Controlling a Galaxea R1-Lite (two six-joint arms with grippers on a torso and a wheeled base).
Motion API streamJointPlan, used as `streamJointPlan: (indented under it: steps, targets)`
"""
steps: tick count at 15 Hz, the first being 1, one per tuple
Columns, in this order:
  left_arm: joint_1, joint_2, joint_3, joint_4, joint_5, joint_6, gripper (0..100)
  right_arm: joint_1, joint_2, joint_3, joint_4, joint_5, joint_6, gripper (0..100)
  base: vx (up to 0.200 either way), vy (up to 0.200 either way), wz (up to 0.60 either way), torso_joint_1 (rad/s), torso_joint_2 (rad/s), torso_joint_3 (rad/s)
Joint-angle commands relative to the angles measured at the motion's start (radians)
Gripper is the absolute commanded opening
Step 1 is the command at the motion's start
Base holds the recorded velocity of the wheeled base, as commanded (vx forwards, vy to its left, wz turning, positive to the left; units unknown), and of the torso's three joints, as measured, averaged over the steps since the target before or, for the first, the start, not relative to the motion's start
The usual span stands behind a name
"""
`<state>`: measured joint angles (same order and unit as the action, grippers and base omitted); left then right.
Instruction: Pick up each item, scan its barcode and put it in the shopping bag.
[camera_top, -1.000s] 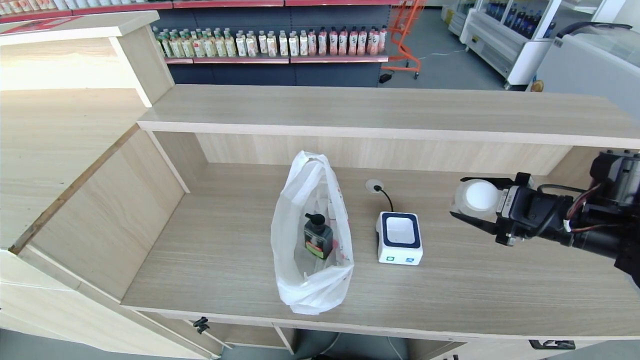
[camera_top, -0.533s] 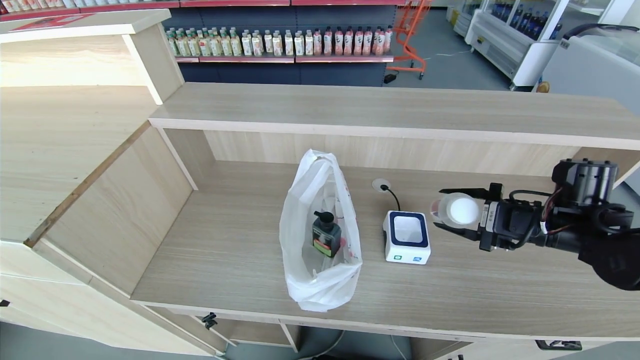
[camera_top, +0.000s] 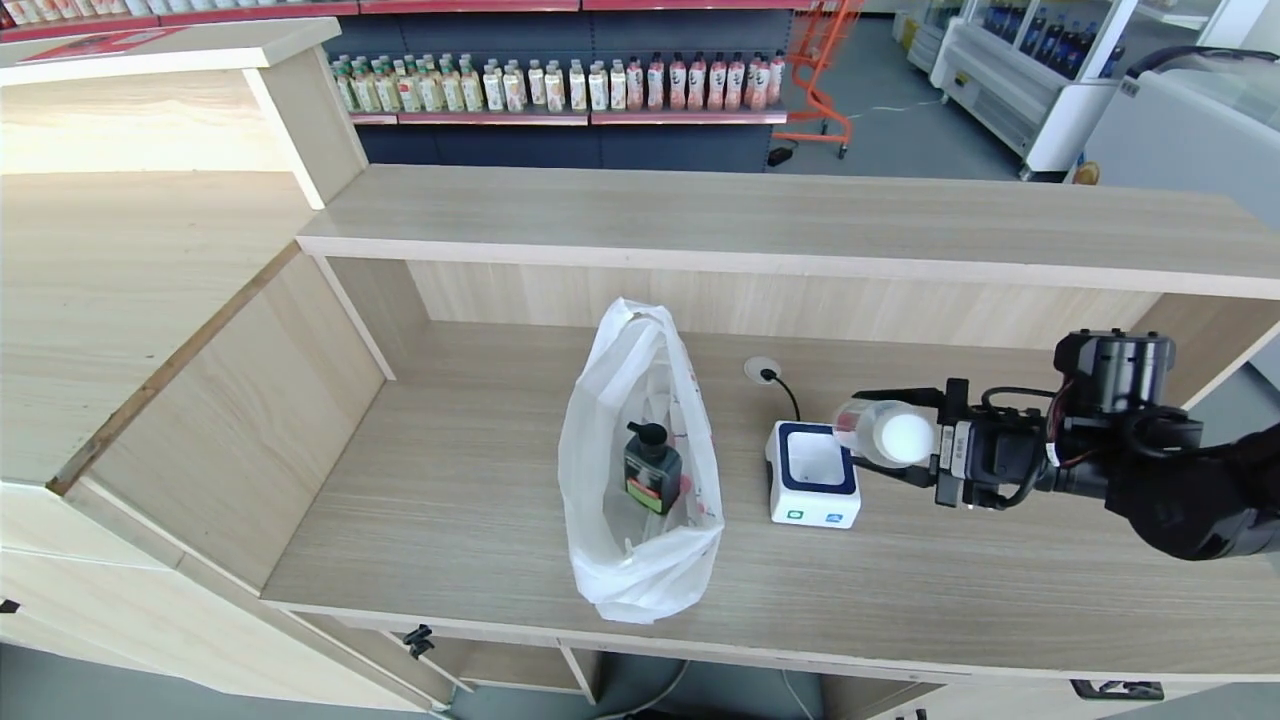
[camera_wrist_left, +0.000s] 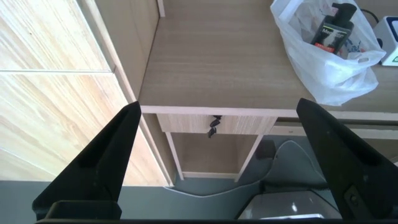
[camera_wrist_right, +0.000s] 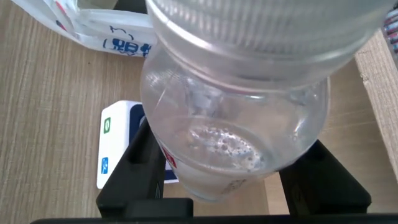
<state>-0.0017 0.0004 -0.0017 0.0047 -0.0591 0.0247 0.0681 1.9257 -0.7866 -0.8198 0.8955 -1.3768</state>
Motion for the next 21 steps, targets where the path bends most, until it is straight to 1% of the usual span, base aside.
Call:
streamJointPlan:
  steps: [1, 7, 13, 21]
  targets:
    - [0.000, 0.000, 0.000, 0.000, 0.001, 0.000, 100, -0.002, 0.058, -0.014, 0.001, 0.031, -0.030, 0, 0.000, 0.000, 0.00, 0.000, 0.00, 0.000]
    - [0.000, 0.000, 0.000, 0.000, -0.001, 0.000, 100, -0.001, 0.130, -0.080, 0.001, 0.043, -0.070, 0, 0.000, 0.000, 0.00, 0.000, 0.00, 0.000]
    - [0.000, 0.000, 0.000, 0.000, -0.001, 0.000, 100, 0.007, 0.200, -0.155, 0.002, 0.060, -0.071, 0, 0.000, 0.000, 0.00, 0.000, 0.00, 0.000]
    - [0.000, 0.000, 0.000, 0.000, -0.001, 0.000, 100, 0.007, 0.205, -0.152, 0.004, 0.069, -0.085, 0, 0.000, 0.000, 0.00, 0.000, 0.00, 0.000]
